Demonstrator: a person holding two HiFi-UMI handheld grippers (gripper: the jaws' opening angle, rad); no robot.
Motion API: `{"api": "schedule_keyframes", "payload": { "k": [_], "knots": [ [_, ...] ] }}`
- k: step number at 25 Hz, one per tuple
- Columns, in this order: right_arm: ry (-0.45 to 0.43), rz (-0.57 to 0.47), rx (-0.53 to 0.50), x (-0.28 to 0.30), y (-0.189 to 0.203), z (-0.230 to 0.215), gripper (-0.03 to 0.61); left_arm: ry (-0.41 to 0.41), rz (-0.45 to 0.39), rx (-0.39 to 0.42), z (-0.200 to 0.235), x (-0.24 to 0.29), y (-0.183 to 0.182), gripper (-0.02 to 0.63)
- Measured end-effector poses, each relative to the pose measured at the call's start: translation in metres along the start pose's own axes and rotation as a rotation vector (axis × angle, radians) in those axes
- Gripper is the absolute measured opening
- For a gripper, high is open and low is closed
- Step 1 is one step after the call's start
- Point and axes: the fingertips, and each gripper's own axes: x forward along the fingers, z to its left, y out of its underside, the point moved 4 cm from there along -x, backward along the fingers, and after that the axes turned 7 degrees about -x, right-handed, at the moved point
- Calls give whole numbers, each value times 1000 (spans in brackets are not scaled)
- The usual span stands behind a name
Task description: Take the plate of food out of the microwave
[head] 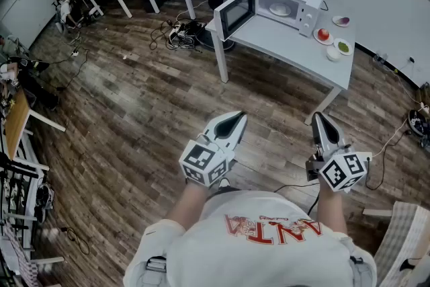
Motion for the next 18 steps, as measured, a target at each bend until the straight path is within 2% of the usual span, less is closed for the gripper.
{"api": "schedule_keyframes", "payload": {
  "k": [12, 18],
  "knots": [
    [4, 22, 19, 4, 11, -3, -2, 0, -1, -22, 8, 3, 5, 14],
    [-61, 32, 61, 17, 19, 13, 0, -24, 11, -18, 22, -8, 2, 14]
  ]
}}
